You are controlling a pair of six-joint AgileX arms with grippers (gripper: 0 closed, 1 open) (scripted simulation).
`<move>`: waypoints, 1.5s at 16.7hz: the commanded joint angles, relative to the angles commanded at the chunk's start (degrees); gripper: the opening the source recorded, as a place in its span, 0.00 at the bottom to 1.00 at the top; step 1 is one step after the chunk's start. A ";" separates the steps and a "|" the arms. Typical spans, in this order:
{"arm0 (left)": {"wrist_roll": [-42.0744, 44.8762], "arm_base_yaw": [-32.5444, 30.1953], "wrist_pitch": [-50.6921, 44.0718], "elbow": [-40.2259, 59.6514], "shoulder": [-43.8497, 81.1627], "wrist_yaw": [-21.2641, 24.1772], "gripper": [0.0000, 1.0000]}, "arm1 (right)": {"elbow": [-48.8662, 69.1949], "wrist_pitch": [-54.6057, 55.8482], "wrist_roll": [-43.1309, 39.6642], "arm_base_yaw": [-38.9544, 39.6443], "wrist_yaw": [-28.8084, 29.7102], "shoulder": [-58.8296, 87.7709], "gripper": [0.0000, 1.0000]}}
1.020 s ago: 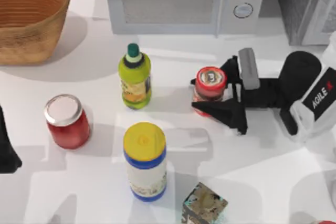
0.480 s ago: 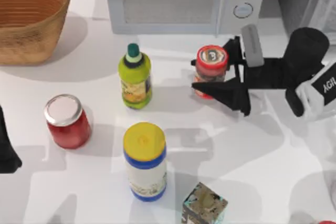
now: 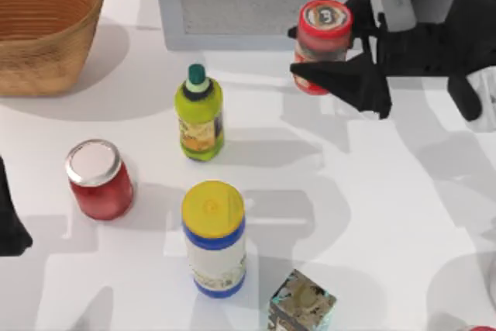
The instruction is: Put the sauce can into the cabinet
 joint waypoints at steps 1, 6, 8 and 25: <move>0.00 0.00 0.00 0.00 0.00 0.00 1.00 | 0.00 0.00 0.00 0.00 0.00 0.00 0.00; 0.00 0.00 0.00 0.00 0.00 0.00 1.00 | -0.24 -0.34 0.06 -0.20 0.49 -0.76 0.00; 0.00 0.00 0.00 0.00 0.00 0.00 1.00 | -1.67 -1.66 -0.03 -0.52 2.00 -3.26 0.00; 0.00 0.00 0.00 0.00 0.00 0.00 1.00 | -27.21 -25.41 -2.00 -6.45 31.63 -51.37 0.00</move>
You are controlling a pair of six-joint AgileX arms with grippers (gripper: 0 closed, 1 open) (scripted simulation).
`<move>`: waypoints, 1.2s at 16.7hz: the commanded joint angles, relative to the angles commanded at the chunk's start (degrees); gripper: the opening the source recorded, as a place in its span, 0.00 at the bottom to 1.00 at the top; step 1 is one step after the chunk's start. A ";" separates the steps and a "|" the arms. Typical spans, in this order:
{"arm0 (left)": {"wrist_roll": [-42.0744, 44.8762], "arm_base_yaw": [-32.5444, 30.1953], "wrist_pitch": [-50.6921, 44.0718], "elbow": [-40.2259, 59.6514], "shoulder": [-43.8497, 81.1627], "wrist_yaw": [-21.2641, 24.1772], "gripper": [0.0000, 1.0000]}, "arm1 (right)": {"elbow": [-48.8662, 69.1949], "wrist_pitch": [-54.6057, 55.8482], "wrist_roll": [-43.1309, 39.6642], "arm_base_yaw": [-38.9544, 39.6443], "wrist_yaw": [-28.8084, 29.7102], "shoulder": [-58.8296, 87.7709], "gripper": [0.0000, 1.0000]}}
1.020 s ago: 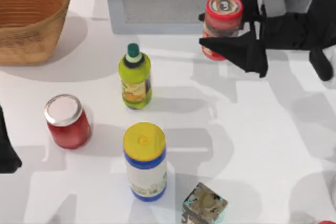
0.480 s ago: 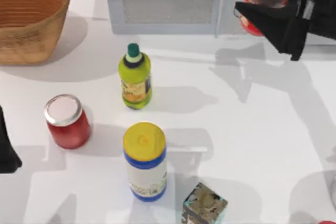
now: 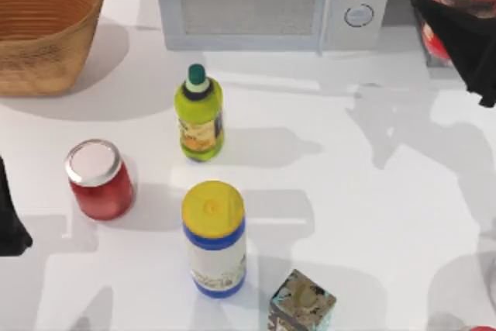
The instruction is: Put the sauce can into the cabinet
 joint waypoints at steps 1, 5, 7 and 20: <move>0.00 0.00 0.00 0.00 0.00 0.00 1.00 | -1.55 -1.44 -0.09 -0.05 1.43 -2.77 0.00; 0.00 0.00 0.00 0.00 0.00 0.00 1.00 | -7.71 -7.20 -0.51 -0.20 7.12 -13.85 0.00; 0.00 0.00 0.00 0.00 0.00 0.00 1.00 | -10.74 -10.02 -0.70 -0.68 10.36 -19.56 0.00; 0.00 0.00 0.00 0.00 0.00 0.00 1.00 | -32.48 -30.20 -2.42 -6.10 36.52 -60.98 0.00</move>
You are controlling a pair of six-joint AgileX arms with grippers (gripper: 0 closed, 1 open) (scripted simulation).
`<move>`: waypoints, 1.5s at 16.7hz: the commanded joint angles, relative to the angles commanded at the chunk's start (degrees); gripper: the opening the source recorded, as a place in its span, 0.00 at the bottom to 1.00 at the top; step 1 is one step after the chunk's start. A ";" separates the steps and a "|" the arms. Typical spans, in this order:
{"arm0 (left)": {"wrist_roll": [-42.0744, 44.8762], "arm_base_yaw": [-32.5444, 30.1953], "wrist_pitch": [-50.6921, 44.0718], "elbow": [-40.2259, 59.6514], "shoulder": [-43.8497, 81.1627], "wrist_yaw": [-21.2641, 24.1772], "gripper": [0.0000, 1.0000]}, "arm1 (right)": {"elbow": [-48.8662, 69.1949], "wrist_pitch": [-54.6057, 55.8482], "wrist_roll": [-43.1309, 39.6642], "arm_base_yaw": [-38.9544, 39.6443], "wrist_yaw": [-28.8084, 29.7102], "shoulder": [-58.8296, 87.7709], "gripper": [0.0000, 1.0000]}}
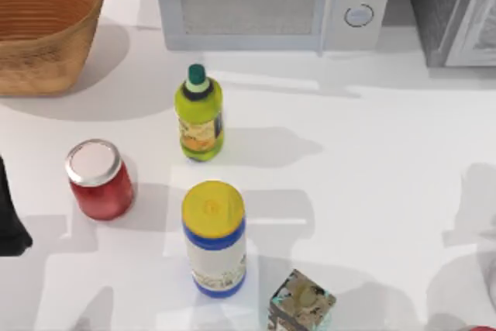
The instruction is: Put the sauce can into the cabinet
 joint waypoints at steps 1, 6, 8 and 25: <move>0.00 0.00 0.00 0.00 0.00 0.00 1.00 | -1.58 -1.51 -0.09 -0.32 1.68 -2.77 0.00; 0.00 0.00 0.00 0.00 0.00 0.00 1.00 | -5.29 -5.01 -0.31 -1.45 5.67 -9.34 0.00; 0.00 0.00 0.00 0.00 0.00 0.00 1.00 | -5.29 -5.01 -0.31 -1.45 5.67 -9.34 0.00; 0.00 0.00 0.00 0.00 0.00 0.00 1.00 | 42.64 -19.04 -4.19 4.01 10.66 27.22 0.00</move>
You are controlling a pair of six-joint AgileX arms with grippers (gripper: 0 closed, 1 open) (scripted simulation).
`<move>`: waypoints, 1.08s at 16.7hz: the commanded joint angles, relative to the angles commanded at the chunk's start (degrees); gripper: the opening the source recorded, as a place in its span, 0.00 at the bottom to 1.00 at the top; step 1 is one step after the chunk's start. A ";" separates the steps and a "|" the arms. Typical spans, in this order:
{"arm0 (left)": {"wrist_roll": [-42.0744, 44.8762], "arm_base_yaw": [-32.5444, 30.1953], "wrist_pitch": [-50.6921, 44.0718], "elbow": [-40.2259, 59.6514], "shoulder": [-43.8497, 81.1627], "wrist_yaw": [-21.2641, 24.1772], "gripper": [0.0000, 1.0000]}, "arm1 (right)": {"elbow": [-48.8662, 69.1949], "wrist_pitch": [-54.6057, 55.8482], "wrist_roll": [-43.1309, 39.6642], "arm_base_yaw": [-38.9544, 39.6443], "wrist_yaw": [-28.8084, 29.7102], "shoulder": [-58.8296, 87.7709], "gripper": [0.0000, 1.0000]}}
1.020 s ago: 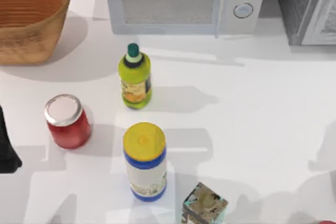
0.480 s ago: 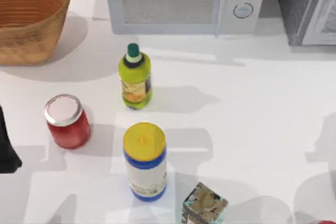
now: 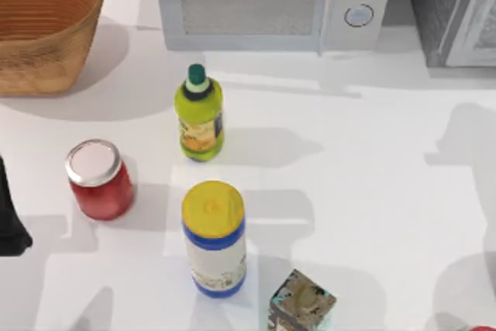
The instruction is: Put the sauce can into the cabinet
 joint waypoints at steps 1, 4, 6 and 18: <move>0.00 0.00 0.00 0.00 0.00 0.00 1.00 | 5.79 -1.53 -0.07 0.53 0.62 4.06 0.00; 0.00 0.00 0.00 0.00 0.00 0.00 1.00 | 23.05 -5.94 0.25 2.04 2.48 15.87 0.00; 0.00 0.00 0.00 0.00 0.00 0.00 1.00 | 33.76 -8.60 0.89 2.95 3.63 23.08 0.00; 0.00 0.00 0.00 0.00 0.00 0.00 1.00 | 60.19 -15.30 4.74 5.64 6.25 41.27 0.00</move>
